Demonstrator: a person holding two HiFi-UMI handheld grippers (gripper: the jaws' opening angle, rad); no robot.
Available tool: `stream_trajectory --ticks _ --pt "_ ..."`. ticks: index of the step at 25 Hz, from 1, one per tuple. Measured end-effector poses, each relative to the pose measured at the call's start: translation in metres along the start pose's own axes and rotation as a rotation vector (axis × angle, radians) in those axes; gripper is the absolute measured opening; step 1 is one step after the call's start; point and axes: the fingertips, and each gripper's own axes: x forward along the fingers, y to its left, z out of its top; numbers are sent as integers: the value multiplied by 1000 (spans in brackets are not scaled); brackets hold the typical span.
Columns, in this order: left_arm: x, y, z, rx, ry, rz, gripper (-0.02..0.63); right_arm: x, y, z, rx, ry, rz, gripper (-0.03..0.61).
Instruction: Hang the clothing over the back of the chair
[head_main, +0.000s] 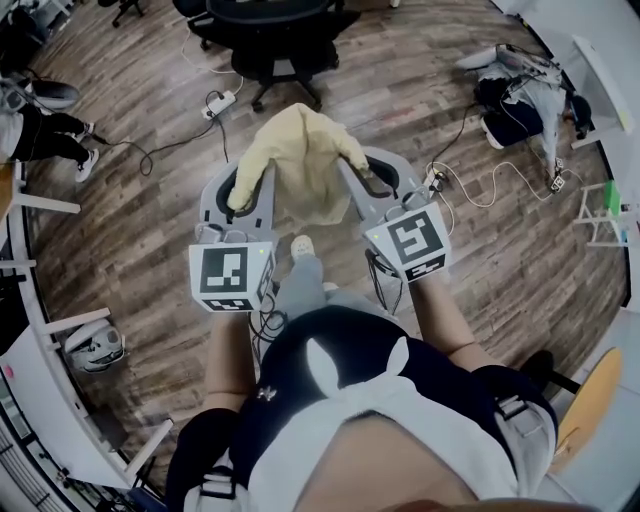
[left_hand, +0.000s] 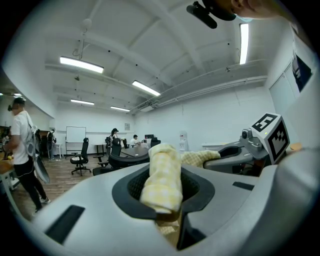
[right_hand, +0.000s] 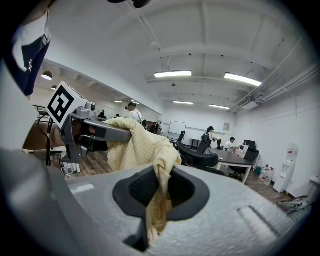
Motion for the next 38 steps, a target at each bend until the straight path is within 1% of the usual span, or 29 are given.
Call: stream_trajectory --ticks 6,13,16,22,28,33,38 --pt "44 36 2 3 -9 -5 80 49 -28 3 -3 1 -11 29" --pt "81 79 11 8 -21 -14 80 99 -50 17 -16 1 -22 29" --pt "93 95 17 18 -33 -20 80 117 -57 25 -4 -4 -27 29" --pt "102 119 30 27 -74 -37 80 136 -63 41 -13 -27 -53 29" --pt "115 134 31 10 -99 -39 80 152 -69 45 -36 -22 -52 29" --pt "137 147 29 -12 -98 -34 80 170 -89 43 -43 -19 -42 29" --pt "171 164 39 -6 -98 -23 80 194 -117 48 -35 -23 -27 29"
